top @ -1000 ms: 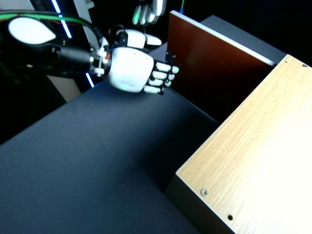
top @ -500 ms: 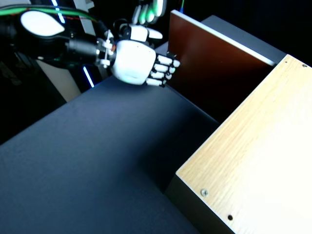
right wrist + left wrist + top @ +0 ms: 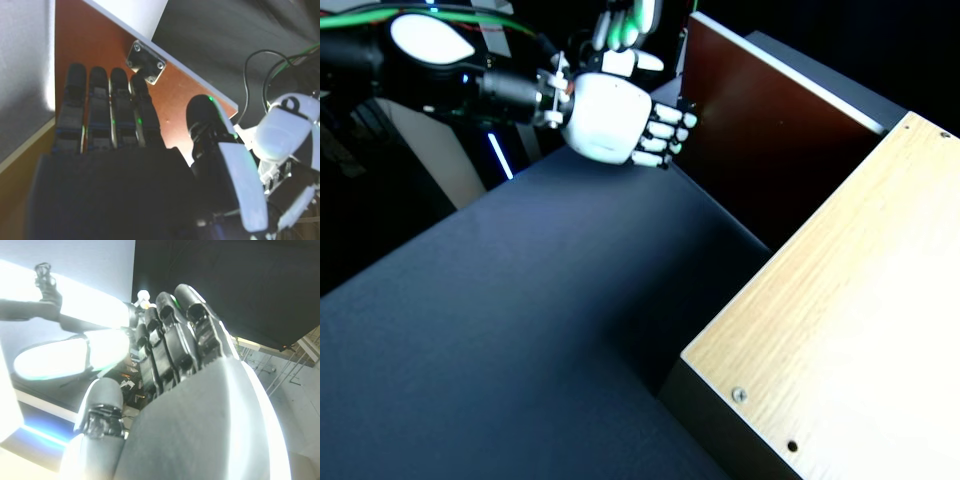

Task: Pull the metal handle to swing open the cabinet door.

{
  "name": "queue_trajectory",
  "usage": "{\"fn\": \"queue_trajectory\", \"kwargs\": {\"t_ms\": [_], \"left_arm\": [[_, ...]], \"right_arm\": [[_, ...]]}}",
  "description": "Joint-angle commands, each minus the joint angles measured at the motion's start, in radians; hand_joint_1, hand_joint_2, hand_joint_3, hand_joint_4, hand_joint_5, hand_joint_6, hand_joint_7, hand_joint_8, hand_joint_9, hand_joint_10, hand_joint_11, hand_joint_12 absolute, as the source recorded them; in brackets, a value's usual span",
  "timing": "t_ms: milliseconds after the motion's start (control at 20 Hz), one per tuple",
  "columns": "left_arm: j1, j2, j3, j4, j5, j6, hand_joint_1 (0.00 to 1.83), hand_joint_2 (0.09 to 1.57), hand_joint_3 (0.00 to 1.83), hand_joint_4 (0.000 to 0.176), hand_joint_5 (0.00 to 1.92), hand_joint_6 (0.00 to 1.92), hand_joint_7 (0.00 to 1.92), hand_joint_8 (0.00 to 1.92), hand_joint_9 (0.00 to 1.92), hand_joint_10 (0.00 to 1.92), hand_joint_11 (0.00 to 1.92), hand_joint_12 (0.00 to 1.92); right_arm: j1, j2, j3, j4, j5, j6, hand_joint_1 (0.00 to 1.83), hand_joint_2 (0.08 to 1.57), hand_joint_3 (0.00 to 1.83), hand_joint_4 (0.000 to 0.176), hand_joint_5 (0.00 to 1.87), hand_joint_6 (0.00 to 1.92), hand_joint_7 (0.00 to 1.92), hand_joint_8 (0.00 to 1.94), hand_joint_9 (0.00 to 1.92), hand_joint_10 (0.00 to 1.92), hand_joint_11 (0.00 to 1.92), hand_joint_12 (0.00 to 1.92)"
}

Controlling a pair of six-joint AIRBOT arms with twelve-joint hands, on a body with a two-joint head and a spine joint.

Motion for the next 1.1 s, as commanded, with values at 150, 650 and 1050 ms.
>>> {"fn": "queue_trajectory", "kwargs": {"t_ms": [150,650,1050], "left_arm": [[-0.012,0.008,0.001,-0.098,-0.025,0.008,0.00,1.57,0.08,0.000,0.40,0.00,0.44,0.00,0.43,0.00,0.09,0.78],[-0.012,0.008,0.001,-0.098,-0.025,0.008,0.00,1.57,0.07,0.000,0.39,0.00,0.43,0.00,0.42,0.00,0.08,0.77],[-0.012,0.008,0.001,-0.098,-0.025,0.008,0.00,1.57,0.08,0.000,0.41,0.00,0.45,0.01,0.43,0.00,0.08,0.78]], "right_arm": [[0.005,0.012,-0.014,0.003,-0.002,0.010,0.00,1.57,0.02,0.000,0.25,0.01,0.25,0.00,0.23,0.00,0.00,0.67],[0.000,0.105,0.013,-0.012,0.050,0.010,0.00,1.57,0.02,0.000,0.22,0.00,0.24,0.00,0.23,0.00,0.00,0.66],[0.000,0.158,0.044,-0.194,0.067,0.010,0.00,1.57,0.01,0.000,0.24,0.00,0.25,0.00,0.23,0.00,0.00,0.68]]}}
